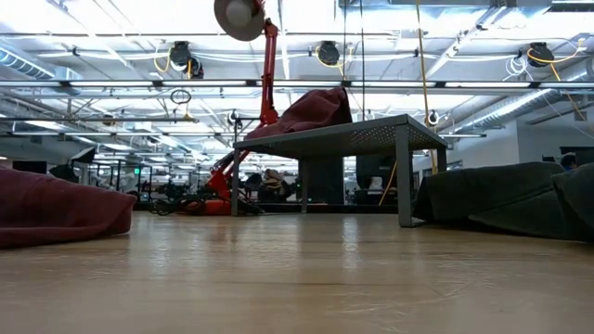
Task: Pick & Place hat
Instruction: Stack the red cap on top of the red cap on the shelf
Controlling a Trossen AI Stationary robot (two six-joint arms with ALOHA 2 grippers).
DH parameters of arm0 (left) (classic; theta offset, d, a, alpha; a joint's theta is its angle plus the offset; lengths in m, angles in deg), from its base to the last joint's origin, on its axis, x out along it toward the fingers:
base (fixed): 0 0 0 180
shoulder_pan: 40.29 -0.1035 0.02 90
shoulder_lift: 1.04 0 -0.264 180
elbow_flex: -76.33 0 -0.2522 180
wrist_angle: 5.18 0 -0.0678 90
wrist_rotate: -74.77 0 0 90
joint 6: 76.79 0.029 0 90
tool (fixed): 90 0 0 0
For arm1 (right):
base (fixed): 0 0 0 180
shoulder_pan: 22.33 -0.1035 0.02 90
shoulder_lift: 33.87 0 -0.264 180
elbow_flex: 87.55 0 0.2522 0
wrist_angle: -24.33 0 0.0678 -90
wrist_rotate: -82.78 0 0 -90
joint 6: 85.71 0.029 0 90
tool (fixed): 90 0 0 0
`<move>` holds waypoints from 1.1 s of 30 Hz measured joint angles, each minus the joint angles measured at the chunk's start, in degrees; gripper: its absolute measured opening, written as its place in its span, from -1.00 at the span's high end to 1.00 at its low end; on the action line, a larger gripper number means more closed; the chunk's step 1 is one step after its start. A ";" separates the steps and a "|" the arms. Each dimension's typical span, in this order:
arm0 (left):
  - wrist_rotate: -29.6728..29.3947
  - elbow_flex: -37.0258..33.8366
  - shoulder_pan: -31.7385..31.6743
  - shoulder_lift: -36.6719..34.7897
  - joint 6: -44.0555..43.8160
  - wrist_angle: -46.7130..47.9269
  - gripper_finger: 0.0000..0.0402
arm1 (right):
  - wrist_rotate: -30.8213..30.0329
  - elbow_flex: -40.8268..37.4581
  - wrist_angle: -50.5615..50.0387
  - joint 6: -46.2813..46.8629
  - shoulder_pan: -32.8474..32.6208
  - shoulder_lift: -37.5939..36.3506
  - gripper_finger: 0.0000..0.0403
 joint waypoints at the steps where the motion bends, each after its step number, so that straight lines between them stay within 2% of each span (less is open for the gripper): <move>1: 0.00 0.00 0.19 -0.02 0.21 -0.02 0.95 | -0.03 0.03 -0.81 -0.41 0.00 -0.93 -0.05; 11: 1.70 0.00 2.88 -0.41 5.36 -2.47 0.95 | 0.24 0.02 -15.12 -4.50 0.00 -7.77 -0.05; 15: 1.69 0.00 3.83 -0.46 12.25 -5.11 0.95 | 0.26 0.02 -16.57 -0.37 0.00 -9.36 -0.05; 21: 1.53 0.00 4.70 -0.46 32.03 -10.21 0.95 | 0.79 0.02 -16.50 15.67 0.00 -11.52 -0.05; 29: 1.52 0.00 4.67 -0.46 60.23 -14.36 0.95 | 7.90 0.02 -15.92 44.05 0.00 -12.33 -0.05; 33: 1.80 0.00 4.67 -0.46 73.13 -15.45 0.95 | 9.52 0.02 -11.91 56.06 0.00 -12.27 -0.05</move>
